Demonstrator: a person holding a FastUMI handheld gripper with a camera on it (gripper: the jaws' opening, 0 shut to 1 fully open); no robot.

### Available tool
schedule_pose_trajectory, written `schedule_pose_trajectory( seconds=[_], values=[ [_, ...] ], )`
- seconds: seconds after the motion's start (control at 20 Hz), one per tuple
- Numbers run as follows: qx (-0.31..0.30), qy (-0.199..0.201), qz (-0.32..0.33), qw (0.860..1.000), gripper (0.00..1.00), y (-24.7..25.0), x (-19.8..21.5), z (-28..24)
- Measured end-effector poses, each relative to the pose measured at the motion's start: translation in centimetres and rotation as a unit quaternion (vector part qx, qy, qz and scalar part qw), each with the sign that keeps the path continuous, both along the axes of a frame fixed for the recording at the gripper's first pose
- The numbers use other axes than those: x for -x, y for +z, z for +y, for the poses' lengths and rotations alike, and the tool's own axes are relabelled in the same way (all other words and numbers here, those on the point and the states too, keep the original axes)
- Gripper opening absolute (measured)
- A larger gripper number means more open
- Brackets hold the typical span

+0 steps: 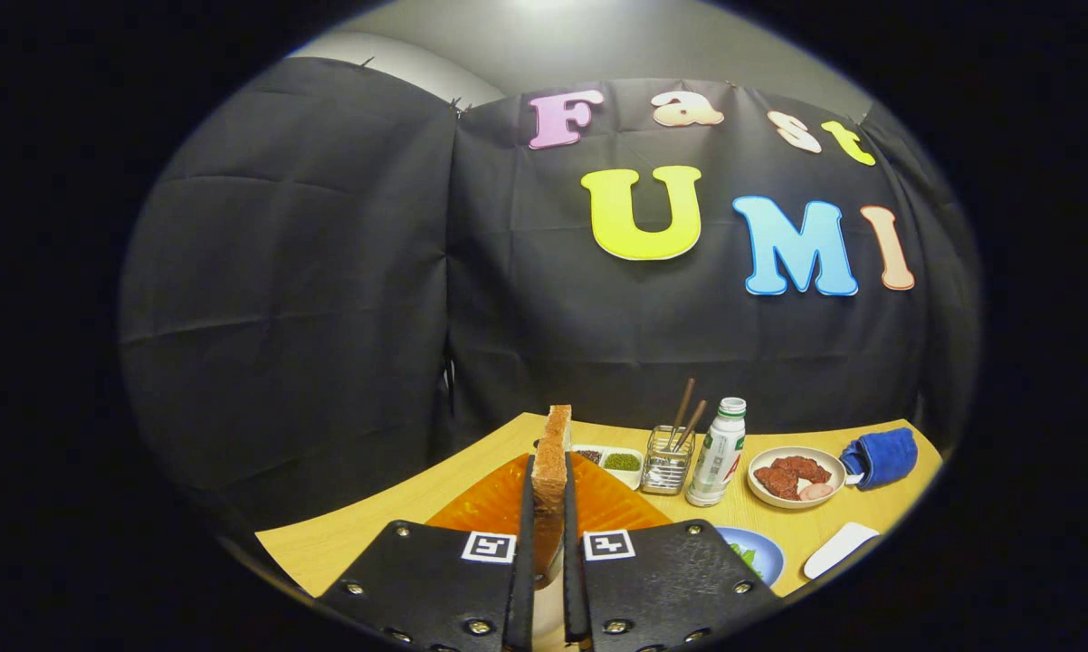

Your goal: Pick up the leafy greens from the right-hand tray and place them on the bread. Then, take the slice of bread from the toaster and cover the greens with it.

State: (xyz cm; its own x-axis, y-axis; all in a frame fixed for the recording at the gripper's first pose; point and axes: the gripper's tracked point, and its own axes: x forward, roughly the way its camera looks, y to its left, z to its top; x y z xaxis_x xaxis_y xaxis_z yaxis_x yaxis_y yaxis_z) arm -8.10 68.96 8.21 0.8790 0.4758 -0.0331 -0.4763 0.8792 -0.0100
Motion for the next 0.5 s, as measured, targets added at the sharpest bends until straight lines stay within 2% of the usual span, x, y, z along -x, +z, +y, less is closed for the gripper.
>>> schedule_pose_trajectory(
  seconds=[0.25, 0.35, 0.5],
  values=[
    [-0.017, 0.005, -0.019, 1.0, 0.13, 3.2, 0.4, -4.0],
    [-0.013, 0.004, -0.013, 1.0, 0.13, 2.6, 0.3, -6.4],
    [-0.004, -0.019, -0.004, 1.0, 0.13, 0.9, -0.5, -10.3]
  ],
)
